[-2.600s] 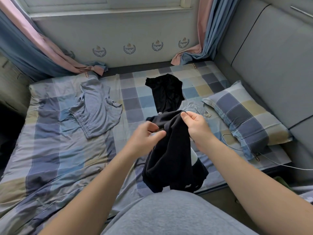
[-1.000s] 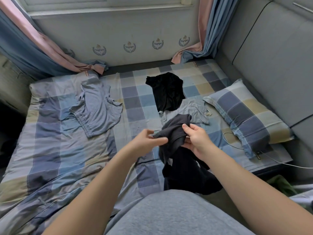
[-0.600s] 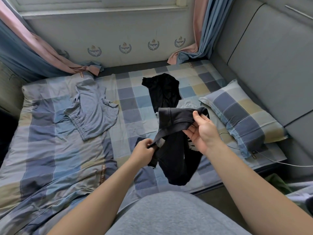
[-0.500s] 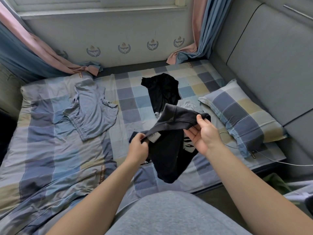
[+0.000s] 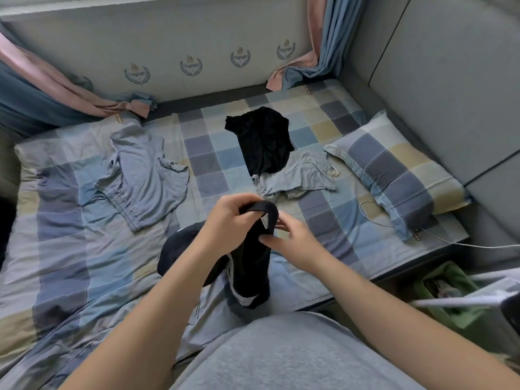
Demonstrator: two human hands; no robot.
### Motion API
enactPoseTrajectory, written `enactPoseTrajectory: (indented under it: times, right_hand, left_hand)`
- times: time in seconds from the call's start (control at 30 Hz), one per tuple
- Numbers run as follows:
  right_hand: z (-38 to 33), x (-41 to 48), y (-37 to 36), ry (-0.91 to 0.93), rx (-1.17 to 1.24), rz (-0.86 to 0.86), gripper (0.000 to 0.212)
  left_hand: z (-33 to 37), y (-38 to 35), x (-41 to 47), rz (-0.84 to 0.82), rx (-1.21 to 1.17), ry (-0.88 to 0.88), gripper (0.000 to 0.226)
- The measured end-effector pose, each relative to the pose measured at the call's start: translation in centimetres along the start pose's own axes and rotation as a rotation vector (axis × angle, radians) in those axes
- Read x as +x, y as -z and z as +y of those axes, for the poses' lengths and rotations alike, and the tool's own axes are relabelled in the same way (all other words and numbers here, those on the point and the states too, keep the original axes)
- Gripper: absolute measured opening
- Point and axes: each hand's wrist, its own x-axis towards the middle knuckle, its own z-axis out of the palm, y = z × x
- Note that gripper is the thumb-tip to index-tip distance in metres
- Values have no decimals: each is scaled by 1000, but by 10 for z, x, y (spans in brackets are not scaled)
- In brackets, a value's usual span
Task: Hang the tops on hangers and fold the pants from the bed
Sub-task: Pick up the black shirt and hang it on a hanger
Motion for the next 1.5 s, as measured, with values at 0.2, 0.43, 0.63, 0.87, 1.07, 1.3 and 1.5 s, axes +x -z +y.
enactPoseTrajectory:
  times: [0.2,0.43,0.63,0.87,1.07,1.3,1.5]
  right_hand:
    - [27,-11,-7,-50,-230,287,29]
    - [116,-62,20,-449,-746,345,18]
    - [178,-131,25,-706,-578,486,22]
    - [221,-271,4,-722,-84,646,16]
    - [239,-409,-45,-623,139,906,36]
    - [243,-576,-108,-549,319,1277,14]
    - [244,-695,-148,-652,426,1604,19]
  left_hand:
    - [-17,-7,7,-182,168,54,22]
    - [-84,-45,14,-332,715,128,30]
    - [-107,-95,3,-516,825,244,38]
    - [-113,-166,-45,-791,835,127,45]
    - [-105,-230,-137,-999,808,-23,23]
    - [-77,-309,-295,-1176,649,-242,24]
    - [-26,-379,-396,-1315,650,-470,16]
